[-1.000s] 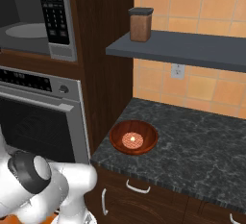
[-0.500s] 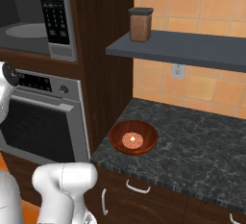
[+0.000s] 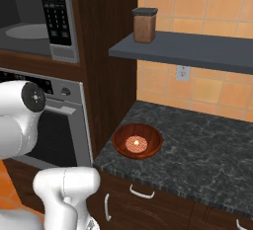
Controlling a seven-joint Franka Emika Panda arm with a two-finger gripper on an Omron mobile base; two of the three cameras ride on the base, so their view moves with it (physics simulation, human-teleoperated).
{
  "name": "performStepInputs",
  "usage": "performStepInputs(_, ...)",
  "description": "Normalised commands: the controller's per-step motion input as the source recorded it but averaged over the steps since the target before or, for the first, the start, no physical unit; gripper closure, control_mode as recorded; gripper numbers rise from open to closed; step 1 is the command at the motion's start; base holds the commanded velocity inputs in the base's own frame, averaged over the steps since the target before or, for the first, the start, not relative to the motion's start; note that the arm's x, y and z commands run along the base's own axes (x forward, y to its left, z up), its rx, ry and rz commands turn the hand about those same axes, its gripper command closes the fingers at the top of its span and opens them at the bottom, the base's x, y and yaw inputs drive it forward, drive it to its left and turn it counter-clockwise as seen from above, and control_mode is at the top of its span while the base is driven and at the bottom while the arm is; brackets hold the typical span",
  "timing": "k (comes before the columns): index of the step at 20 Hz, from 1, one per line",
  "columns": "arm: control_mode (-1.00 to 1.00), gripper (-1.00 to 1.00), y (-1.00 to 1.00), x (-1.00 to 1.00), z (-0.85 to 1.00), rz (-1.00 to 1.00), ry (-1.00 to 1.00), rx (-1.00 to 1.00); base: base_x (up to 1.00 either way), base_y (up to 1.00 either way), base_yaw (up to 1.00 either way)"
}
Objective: Open the microwave, place the bowl with waffle inside the microwave, then close the microwave door and turn it on.
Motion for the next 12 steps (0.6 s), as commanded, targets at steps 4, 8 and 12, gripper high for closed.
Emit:
performStepInputs(4,-1.0,-1.0,-1.0,-0.29,-0.24,-0.24,-0.09,-0.06,0.0,0.0,0.0)
performStepInputs(8,-1.0,-1.0,-1.0,-0.35,-0.52,-0.23,-0.1,-0.04,0.0,0.0,0.0)
performStepInputs(12,-1.0,-1.0,-1.0,-0.13,-0.7,-0.2,-0.04,-0.05,0.0,0.0,0.0)
